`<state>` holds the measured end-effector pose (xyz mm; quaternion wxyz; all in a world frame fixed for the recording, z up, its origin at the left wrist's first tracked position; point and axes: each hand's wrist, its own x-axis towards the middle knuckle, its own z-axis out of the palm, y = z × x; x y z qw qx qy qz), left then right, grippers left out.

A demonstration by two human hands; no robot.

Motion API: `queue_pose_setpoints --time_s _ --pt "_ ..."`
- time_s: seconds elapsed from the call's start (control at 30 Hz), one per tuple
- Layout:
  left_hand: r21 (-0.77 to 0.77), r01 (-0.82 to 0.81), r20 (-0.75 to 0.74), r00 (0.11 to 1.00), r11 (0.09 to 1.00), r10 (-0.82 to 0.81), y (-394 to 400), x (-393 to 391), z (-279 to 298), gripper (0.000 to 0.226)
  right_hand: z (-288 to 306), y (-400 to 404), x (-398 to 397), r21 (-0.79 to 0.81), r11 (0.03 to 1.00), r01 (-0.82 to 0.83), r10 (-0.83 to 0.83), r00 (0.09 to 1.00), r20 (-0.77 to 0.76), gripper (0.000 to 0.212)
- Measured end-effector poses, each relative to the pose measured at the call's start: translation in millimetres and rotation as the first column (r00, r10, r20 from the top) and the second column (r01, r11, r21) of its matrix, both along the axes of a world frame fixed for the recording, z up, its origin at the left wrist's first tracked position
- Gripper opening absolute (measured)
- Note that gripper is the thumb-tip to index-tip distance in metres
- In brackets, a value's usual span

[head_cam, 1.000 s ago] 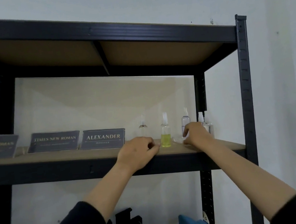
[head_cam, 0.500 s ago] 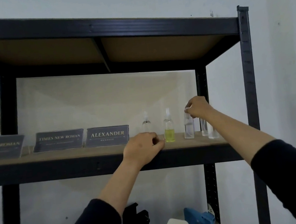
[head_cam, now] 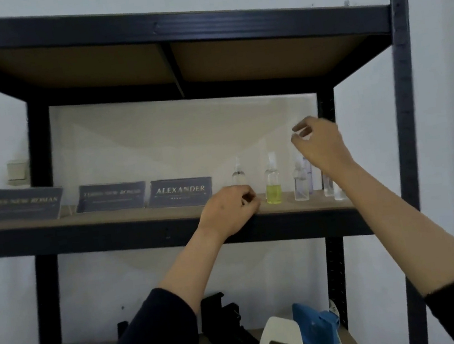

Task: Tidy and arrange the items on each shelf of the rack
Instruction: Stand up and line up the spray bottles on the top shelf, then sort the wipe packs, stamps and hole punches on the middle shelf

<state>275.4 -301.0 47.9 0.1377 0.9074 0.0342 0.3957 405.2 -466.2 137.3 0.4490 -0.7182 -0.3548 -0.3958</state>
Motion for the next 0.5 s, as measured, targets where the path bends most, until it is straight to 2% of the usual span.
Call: queue_pose_setpoints --time_s 0.07,0.13,0.23,0.33,0.4,0.5 --pt "-0.033 0.082 0.113 0.991 0.996 -0.077 1 -16 -5 0.022 -19 4 -36 0.092 0.983 -0.160 0.155 0.986 0.062 0.015" --pt "-0.024 0.119 0.221 0.969 0.993 -0.110 6 -35 -16 0.019 -44 12 -71 0.120 0.948 -0.294 0.284 0.955 0.089 0.011" --pt "0.013 0.020 0.340 0.940 1.000 -0.023 23 -71 -45 0.015 -97 36 -116 0.069 0.879 -0.472 0.466 0.881 0.084 0.008" --pt "0.018 -0.122 0.472 0.876 0.992 0.099 47 -112 -82 0.014 -159 65 -153 0.017 0.802 -0.597 0.598 0.802 -0.007 0.007" --pt "-0.025 -0.185 0.462 0.869 0.982 0.175 68 -141 -115 0.016 -206 92 -169 -0.046 0.759 -0.650 0.642 0.758 -0.116 0.008" --pt "-0.127 -0.287 0.259 0.915 0.950 0.311 107 -185 -172 0.018 -278 138 -183 -0.203 0.725 -0.658 0.599 0.748 -0.287 0.009"
